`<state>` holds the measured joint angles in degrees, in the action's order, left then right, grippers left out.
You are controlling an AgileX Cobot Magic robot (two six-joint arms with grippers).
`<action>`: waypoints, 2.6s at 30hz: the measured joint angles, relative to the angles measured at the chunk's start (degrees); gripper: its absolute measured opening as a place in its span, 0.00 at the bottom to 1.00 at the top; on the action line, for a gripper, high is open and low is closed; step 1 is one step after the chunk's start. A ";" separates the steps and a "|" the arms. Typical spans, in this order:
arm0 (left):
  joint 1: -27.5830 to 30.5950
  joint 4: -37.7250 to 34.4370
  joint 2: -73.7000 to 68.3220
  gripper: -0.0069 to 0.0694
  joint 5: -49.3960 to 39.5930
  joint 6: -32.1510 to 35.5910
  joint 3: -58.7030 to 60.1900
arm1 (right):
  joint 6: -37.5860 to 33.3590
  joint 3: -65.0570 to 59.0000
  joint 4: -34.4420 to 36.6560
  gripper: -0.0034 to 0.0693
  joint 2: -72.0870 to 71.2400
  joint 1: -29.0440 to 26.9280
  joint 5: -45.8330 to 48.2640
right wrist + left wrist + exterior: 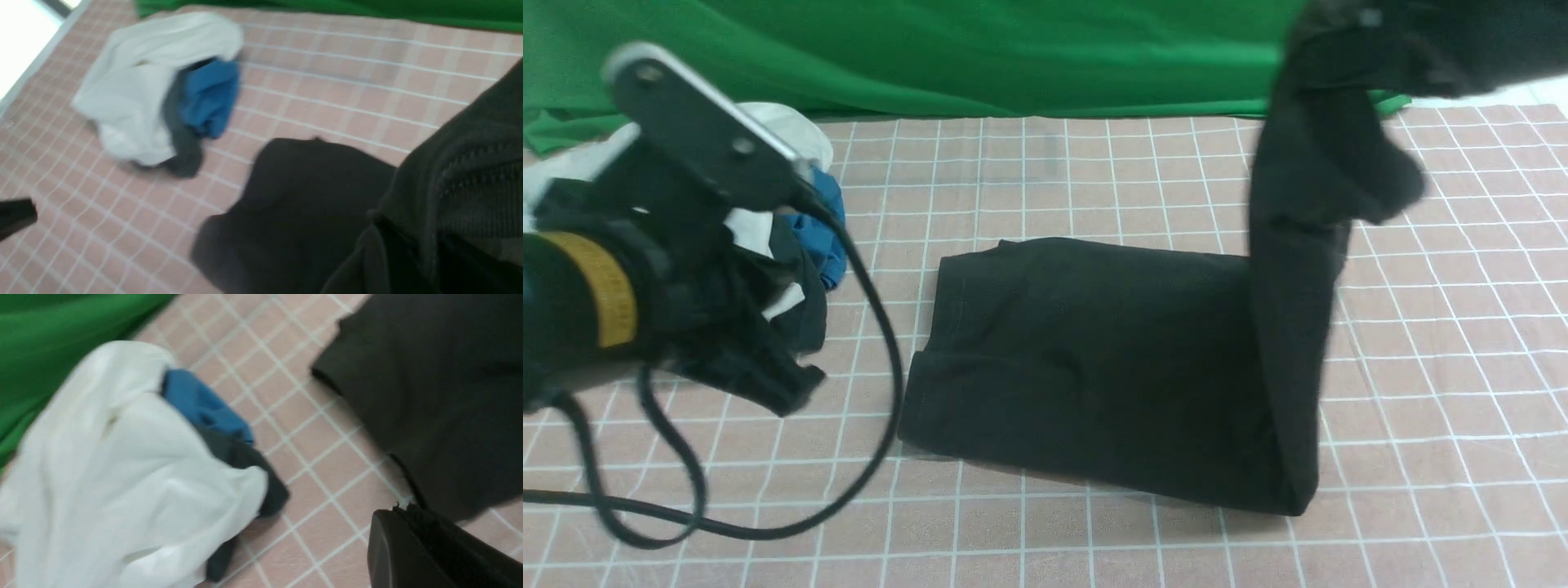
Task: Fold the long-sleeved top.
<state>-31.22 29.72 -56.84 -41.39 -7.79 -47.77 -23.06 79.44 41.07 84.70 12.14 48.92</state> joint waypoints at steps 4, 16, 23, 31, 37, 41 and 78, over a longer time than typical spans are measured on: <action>0.07 0.98 2.42 0.11 -0.38 -1.51 0.00 | 1.12 4.44 0.00 0.18 5.60 5.42 -0.88; 0.07 0.82 2.84 0.11 0.07 -1.68 0.00 | 2.91 14.99 0.58 0.18 20.81 15.33 -1.27; 0.07 0.83 2.84 0.11 1.12 -1.68 0.00 | 2.97 17.01 1.38 0.18 26.54 17.51 -0.68; 0.07 0.25 2.84 0.11 1.36 -1.68 0.00 | 3.41 17.37 2.58 0.18 28.75 18.21 -1.14; 0.07 -0.50 2.84 0.11 1.73 -1.68 0.00 | 6.35 17.37 3.05 0.18 30.63 18.62 -3.22; 0.07 -1.60 2.84 0.11 1.79 -1.52 0.00 | 8.63 17.37 3.09 0.33 31.44 18.80 -5.95; 25.07 -66.95 -25.37 0.11 4.42 49.73 -7.42 | 22.23 -0.57 -35.45 0.14 16.79 10.53 -6.98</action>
<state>-6.15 -37.22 -82.21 -36.97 41.93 -55.19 -0.83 78.87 5.62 101.49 22.66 41.94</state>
